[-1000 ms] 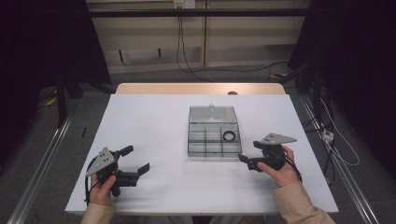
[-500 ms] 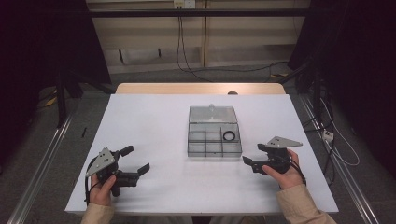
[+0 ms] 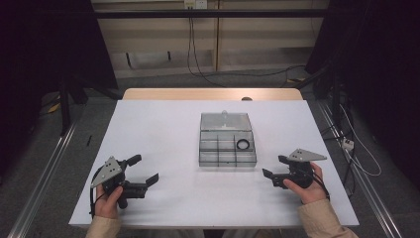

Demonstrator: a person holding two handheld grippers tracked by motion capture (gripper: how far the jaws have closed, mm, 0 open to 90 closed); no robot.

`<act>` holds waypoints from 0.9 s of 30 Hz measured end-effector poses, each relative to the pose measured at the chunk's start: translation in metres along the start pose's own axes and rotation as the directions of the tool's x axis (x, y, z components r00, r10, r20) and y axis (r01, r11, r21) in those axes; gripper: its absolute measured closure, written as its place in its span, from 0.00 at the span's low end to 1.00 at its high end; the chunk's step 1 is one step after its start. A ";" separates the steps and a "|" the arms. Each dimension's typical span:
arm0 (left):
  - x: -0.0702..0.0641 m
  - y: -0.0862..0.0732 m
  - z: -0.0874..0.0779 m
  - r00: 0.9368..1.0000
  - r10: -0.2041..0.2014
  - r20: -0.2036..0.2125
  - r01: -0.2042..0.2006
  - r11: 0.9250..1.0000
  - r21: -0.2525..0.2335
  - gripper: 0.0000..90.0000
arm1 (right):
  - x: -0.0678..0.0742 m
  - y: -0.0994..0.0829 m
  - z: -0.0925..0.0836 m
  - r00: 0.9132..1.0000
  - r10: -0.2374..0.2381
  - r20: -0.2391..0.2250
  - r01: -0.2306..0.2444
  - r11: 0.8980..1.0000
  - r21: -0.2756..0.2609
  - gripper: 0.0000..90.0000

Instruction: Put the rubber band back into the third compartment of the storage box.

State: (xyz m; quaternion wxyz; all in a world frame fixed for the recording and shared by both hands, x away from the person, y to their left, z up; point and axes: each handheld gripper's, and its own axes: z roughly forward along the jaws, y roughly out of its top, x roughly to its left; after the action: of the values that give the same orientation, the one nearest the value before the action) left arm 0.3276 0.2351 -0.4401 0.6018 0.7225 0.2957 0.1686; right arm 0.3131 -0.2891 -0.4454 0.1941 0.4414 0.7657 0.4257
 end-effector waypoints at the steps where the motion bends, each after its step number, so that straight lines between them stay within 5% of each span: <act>1: 0.000 0.000 0.000 1.000 0.001 0.001 -0.001 1.000 0.001 0.03 | 0.000 -0.001 0.000 1.000 0.000 0.001 0.000 1.000 -0.003 0.19; 27: 0.000 0.000 0.001 1.000 0.007 0.001 -0.007 1.000 0.007 0.03 | -0.008 -0.016 -0.015 1.000 0.009 0.024 -0.008 1.000 -0.007 0.15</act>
State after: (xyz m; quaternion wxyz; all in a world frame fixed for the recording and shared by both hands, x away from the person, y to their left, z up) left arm 0.3280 0.2346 -0.4400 0.5988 0.7258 0.2932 0.1693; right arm 0.2994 -0.3072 -0.4512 0.2031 0.4492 0.7600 0.4235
